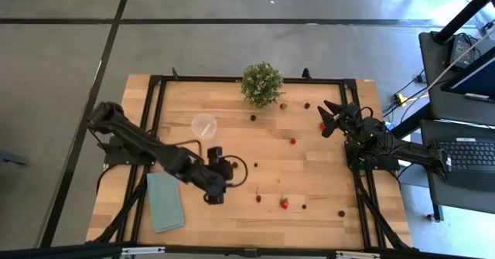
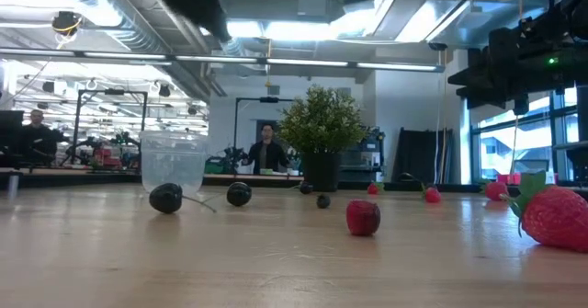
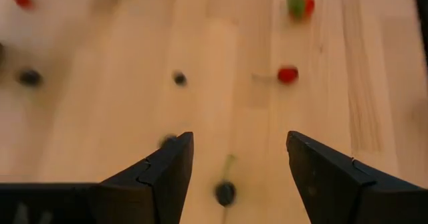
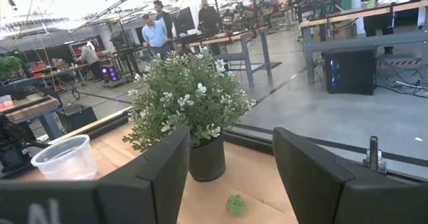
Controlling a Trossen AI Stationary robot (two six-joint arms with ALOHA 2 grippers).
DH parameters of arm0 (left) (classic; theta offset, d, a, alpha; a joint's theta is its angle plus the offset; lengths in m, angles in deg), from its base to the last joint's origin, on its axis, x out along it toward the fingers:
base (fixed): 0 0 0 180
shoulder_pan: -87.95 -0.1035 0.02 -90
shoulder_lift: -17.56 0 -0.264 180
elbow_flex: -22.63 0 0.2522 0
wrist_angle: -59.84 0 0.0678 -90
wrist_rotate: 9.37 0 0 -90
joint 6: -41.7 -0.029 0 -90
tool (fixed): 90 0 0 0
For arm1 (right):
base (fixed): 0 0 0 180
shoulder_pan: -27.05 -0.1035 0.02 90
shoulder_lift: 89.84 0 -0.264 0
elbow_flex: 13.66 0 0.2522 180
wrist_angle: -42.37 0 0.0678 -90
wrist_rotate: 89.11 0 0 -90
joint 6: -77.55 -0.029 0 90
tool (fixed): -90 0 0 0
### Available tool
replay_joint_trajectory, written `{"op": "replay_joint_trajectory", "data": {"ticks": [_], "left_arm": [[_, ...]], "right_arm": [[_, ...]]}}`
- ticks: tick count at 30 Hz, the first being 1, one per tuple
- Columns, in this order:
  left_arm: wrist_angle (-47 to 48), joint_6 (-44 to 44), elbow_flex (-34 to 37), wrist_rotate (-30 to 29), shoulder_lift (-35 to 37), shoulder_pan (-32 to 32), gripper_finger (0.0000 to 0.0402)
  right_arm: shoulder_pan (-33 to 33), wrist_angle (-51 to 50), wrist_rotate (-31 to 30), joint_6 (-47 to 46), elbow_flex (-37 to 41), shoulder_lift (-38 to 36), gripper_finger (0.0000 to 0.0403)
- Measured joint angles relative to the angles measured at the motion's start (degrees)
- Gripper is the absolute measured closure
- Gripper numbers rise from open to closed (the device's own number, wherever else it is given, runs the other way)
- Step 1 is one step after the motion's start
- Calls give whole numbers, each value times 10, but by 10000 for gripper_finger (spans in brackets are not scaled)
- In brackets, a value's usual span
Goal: Pick and placing Produce into tupperware
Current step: Put the black cherry into the transparent container
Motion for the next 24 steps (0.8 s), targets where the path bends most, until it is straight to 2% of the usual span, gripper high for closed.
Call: {"op": "replay_joint_trajectory", "data": {"ticks": [7,11,20,24], "left_arm": [[3,17,0,54,-69,3,170],[38,25,0,83,-96,-3,170],[54,22,10,114,-106,-37,170],[52,21,29,156,-106,-58,170]], "right_arm": [[0,0,0,0,0,0,186],[0,0,0,0,0,0,186],[0,0,0,0,0,0,186],[0,0,0,2,0,0,186]]}}
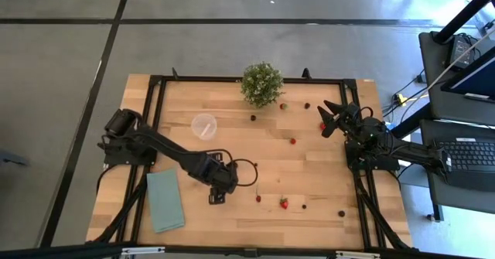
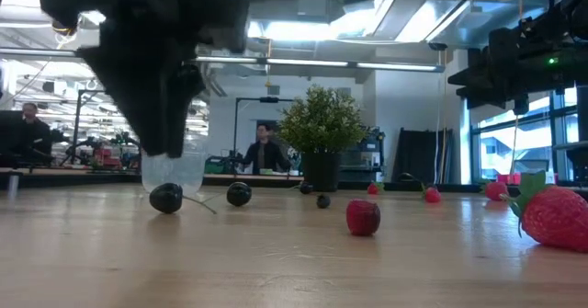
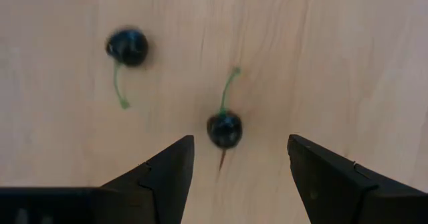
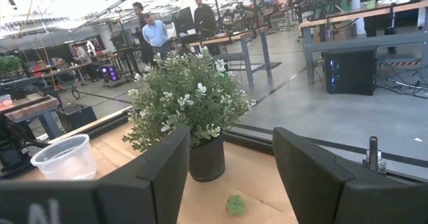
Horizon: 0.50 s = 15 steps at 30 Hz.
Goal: Pick and placing Produce into tupperware
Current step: Put the black cherry into the transparent container
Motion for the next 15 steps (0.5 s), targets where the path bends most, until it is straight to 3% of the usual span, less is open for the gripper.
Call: {"op": "replay_joint_trajectory", "data": {"ticks": [15], "left_arm": [[-27,-16,11,12,0,-22,170]], "right_arm": [[0,0,0,29,0,0,186]]}}
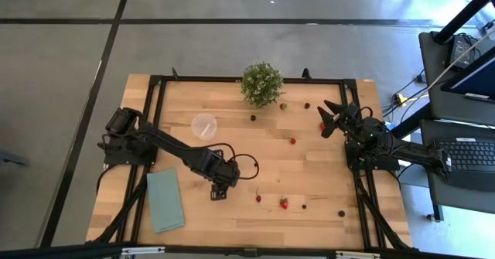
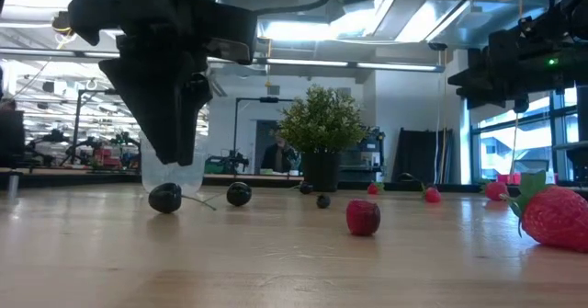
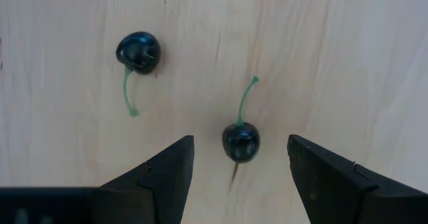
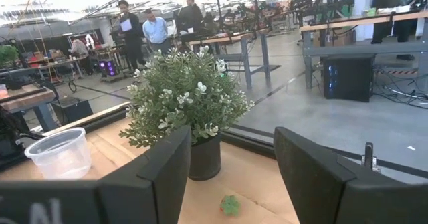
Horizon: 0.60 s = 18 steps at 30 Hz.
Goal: Pick and placing Produce into tupperware
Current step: Put the black cherry into the transparent container
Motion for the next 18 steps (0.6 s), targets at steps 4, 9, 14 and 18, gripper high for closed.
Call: {"op": "replay_joint_trajectory", "data": {"ticks": [4,9,14,18], "left_arm": [[-1,0,0,0,0,0,170],[-4,0,3,0,0,-1,170],[-32,14,42,4,1,-4,170],[-55,24,51,4,1,-4,170]], "right_arm": [[0,0,0,0,0,0,186],[0,0,0,0,0,0,186],[0,0,0,0,0,0,186],[0,0,0,0,0,0,186]]}}
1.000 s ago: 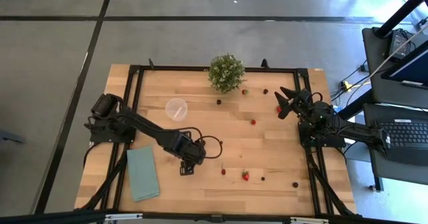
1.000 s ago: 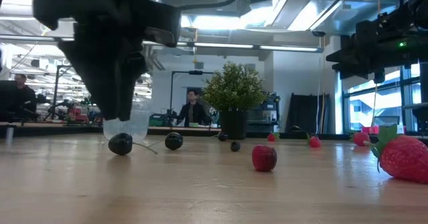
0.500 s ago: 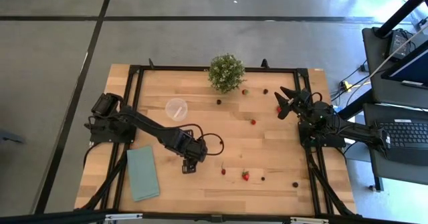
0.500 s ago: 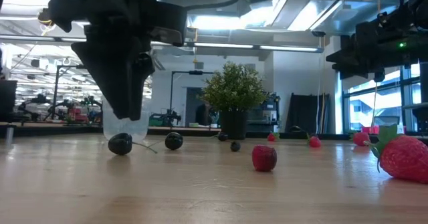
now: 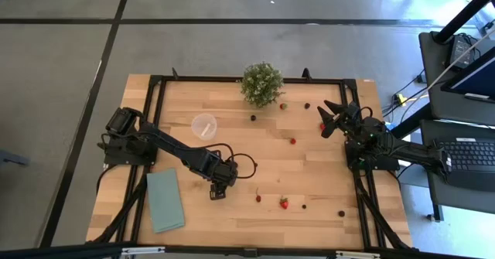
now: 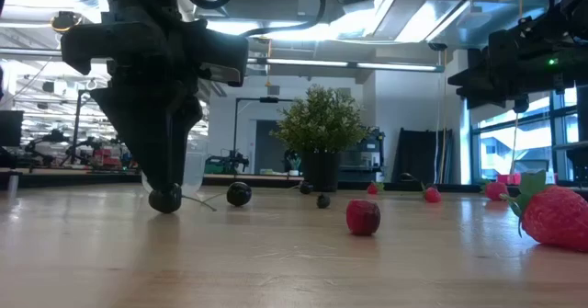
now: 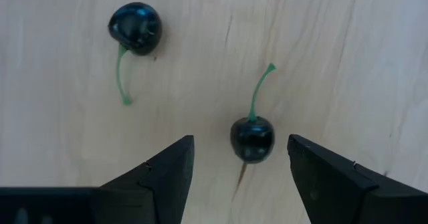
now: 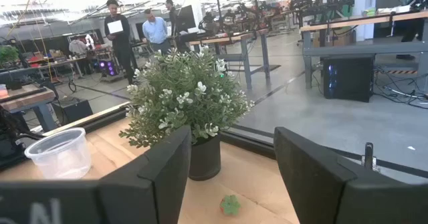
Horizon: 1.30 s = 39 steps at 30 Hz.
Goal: Pick and placing Produce into tupperware
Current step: Put the black cherry into the transparent container
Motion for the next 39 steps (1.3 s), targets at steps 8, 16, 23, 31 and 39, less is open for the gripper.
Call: {"op": "replay_joint_trajectory", "data": {"ticks": [8,16,23,31,39], "left_arm": [[-43,5,20,-4,-9,0,170],[-51,5,21,-7,-21,0,170],[-48,2,21,-9,-23,2,200],[-40,1,21,-2,-23,2,263],[-39,9,21,6,-23,2,299]], "right_arm": [[0,0,0,0,0,0,186],[0,0,0,1,0,0,186],[0,0,0,2,0,0,186],[0,0,0,16,0,0,186],[0,0,0,15,0,0,186]]}}
